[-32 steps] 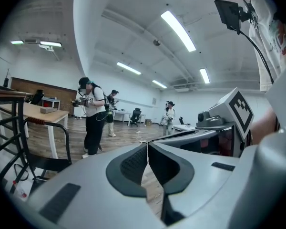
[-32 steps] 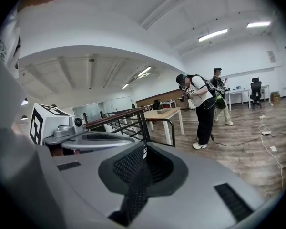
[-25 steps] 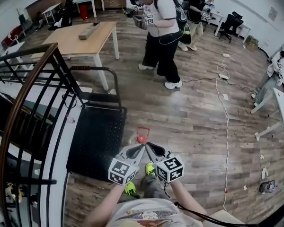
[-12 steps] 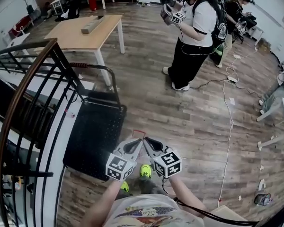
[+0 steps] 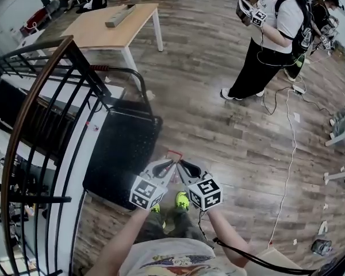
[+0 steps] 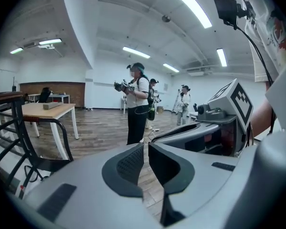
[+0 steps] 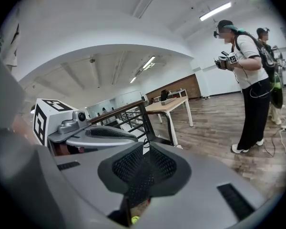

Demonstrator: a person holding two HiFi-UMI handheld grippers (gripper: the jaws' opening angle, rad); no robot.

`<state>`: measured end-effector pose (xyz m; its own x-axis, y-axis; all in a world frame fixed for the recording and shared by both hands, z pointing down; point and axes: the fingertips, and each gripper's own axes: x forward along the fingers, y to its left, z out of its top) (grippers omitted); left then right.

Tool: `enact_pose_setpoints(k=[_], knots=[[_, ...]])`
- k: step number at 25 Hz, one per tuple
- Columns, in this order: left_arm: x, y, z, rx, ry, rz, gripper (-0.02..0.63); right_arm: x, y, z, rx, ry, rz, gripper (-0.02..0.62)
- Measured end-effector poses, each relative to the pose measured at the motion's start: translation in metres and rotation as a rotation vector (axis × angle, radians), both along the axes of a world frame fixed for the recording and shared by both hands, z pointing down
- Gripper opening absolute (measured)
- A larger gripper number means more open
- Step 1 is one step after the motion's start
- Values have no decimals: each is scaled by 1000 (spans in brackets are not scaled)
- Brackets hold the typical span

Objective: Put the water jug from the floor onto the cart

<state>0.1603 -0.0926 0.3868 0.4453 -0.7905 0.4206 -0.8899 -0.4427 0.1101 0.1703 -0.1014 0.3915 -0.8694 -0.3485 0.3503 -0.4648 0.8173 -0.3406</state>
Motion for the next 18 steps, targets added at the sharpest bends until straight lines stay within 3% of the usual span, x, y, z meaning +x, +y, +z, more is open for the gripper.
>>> enact_pose_setpoints(k=[5,14,18], knots=[[3,-13,40,-31,-28,38,14,4,-13,37,-7,32,33,25],[-25,-45,111,-72,35,29,44,-18,-44,108,-48,92,83,31],[-35,-49,149,-96,32,23,51,-26,-51,147,-82,105,98,68]])
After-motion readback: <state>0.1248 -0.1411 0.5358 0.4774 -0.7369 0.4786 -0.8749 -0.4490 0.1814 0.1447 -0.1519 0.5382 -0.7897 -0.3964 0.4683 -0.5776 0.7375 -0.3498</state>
